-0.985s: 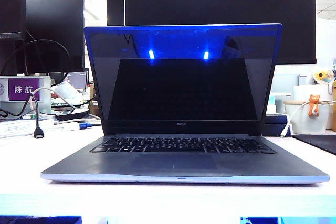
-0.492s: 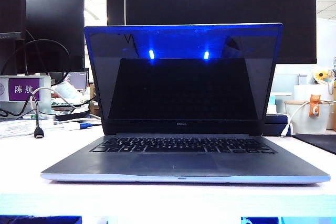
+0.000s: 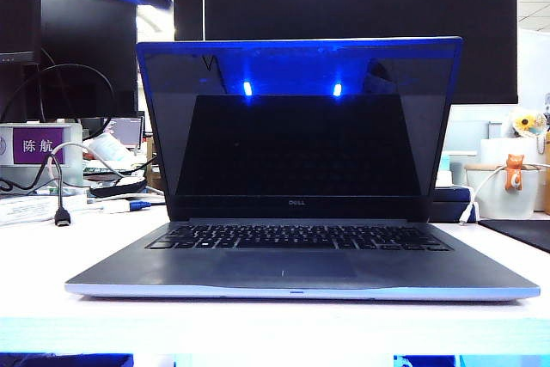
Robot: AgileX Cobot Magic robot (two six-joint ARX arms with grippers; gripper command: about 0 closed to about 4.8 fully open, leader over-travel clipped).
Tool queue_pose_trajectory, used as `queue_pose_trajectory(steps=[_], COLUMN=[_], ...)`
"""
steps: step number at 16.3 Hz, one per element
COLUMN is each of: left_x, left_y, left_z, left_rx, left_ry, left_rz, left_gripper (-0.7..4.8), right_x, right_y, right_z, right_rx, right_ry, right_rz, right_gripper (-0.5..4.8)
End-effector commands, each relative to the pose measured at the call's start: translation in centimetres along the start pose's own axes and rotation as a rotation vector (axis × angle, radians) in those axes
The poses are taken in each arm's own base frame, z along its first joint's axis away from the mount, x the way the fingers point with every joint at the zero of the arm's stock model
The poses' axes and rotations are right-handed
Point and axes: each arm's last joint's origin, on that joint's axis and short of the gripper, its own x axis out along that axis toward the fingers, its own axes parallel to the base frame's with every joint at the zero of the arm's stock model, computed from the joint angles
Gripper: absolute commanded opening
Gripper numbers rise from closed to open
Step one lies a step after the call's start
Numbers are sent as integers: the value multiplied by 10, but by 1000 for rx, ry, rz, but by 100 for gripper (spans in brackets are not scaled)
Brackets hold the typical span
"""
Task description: Close the lid of the gray laptop.
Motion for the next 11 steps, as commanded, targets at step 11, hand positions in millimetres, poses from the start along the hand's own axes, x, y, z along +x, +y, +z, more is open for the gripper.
queue_pose_trajectory(steps=[11], left_x=[30], left_y=[-12], left_z=[-32], left_rx=[-94], left_ry=[270], left_rz=[-191], left_gripper=[-5], right_x=[3], right_y=[-1], right_z=[12], right_rx=[-58], right_ry=[-80], right_rz=[16], right_gripper=[-6])
